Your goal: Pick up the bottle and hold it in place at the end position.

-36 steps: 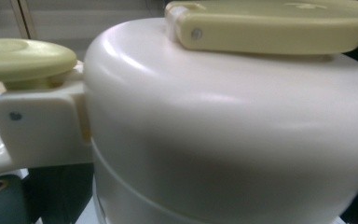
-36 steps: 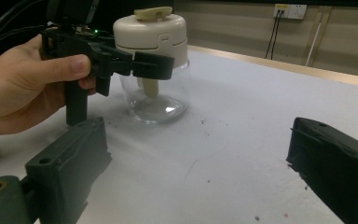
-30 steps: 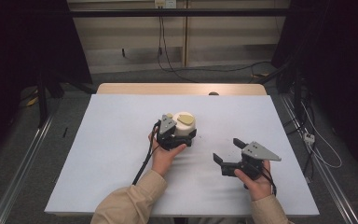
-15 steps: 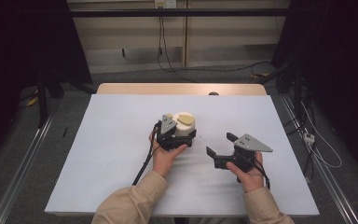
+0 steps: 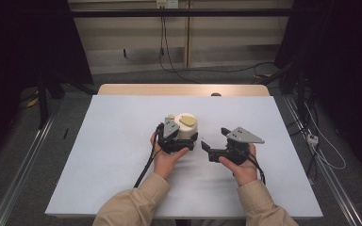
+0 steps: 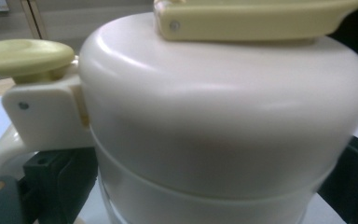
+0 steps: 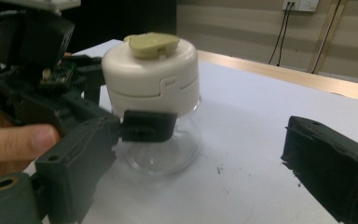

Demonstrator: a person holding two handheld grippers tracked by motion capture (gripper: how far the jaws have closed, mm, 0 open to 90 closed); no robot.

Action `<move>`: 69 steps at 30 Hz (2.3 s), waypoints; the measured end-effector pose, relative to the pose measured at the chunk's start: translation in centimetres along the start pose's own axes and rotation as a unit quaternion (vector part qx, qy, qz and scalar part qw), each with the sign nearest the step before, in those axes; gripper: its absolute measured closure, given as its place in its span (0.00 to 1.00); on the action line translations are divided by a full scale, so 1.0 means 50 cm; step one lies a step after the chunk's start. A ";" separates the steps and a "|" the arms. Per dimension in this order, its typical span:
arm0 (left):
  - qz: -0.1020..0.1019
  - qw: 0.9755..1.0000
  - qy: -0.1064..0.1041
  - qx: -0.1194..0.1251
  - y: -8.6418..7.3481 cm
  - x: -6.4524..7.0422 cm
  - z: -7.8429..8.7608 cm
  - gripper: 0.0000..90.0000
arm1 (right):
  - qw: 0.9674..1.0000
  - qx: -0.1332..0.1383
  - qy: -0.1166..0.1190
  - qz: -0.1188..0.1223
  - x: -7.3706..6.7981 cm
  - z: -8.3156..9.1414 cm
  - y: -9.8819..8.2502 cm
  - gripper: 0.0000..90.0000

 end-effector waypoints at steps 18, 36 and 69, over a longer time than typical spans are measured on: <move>0.001 1.000 0.001 0.001 0.001 0.001 0.001 0.05 | 0.999 -0.025 0.024 -0.006 -0.005 -0.034 0.029 0.65; 0.002 1.000 0.000 0.002 0.002 0.001 0.001 0.05 | 0.995 -0.059 0.076 -0.001 -0.033 -0.064 0.041 1.00; 0.003 1.000 0.001 0.003 0.002 0.001 0.001 0.05 | 0.996 -0.046 0.078 0.011 -0.045 -0.086 0.083 1.00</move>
Point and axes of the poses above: each handheld gripper's, and its own axes: z roughly backward along the jaws, y roughly out of its top, x roughly to its right, the point moved 10 cm from there along -z, roughly forward along the jaws, and after that the axes turned 5 degrees about x, right-handed, at the moved point
